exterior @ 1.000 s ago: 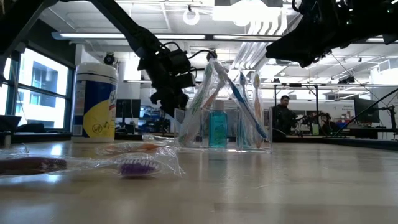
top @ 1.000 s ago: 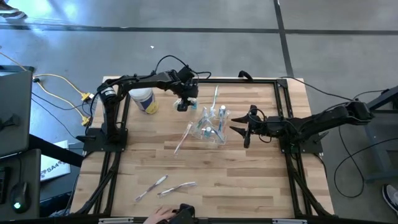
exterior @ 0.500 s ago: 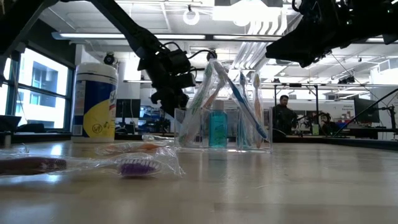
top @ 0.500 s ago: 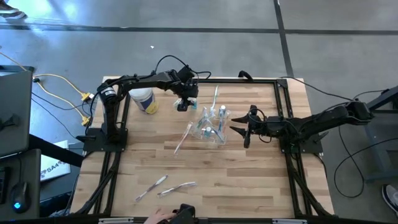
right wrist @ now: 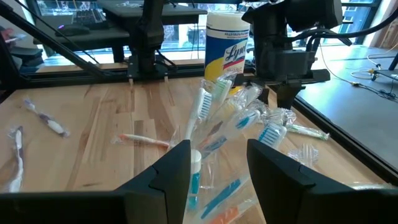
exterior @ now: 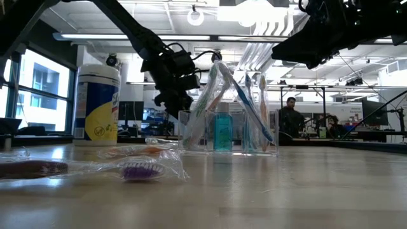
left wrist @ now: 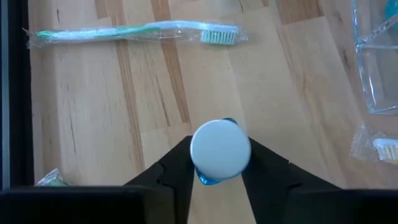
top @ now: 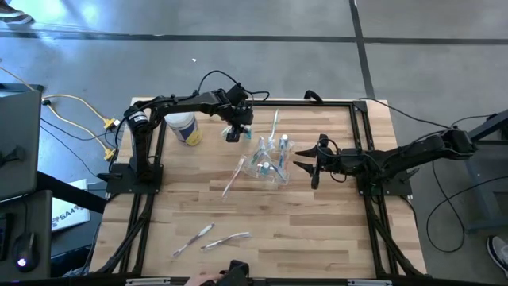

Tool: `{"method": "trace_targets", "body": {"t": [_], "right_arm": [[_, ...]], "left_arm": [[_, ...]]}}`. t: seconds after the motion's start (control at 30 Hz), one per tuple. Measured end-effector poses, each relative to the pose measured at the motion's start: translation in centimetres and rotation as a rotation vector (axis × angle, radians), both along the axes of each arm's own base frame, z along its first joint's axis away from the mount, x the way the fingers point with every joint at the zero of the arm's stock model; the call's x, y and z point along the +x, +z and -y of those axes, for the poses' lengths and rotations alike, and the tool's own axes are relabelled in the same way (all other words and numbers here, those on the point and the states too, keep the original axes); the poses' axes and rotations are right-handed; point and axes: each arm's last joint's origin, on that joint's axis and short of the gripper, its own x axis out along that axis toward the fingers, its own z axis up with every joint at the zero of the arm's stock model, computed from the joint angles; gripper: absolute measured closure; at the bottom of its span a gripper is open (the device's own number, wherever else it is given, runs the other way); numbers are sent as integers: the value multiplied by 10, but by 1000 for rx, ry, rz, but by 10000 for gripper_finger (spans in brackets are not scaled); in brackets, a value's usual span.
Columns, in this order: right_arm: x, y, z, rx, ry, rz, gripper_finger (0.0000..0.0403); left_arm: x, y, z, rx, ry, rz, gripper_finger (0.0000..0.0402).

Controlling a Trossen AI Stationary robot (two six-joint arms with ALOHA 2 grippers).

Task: Pick & Place toothbrushing station
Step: Put the left mouthwash into the middle section of the transparent organizer

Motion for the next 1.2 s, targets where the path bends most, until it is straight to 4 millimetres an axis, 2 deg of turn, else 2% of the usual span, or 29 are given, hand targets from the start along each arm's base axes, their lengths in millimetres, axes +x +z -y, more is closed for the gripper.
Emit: {"method": "trace_targets", "body": {"t": [0.1,0.37,0.67,0.93,1.07,1.2], "right_arm": [[0,0,0,0,0,0,252],[0,0,0,0,0,0,252],[0,0,0,0,0,0,252],[0,0,0,4,-1,1,252],[0,0,0,3,-8,1,252],[0,0,1,-2,-32,1,252]], "left_arm": [[0,0,0,1,0,1,310],[0,0,0,-3,8,-1,310],[-7,12,1,79,191,-76,310],[-24,56,17,133,329,-56,310],[-33,85,40,190,344,-38,310],[-40,109,70,176,349,10,310]]}}
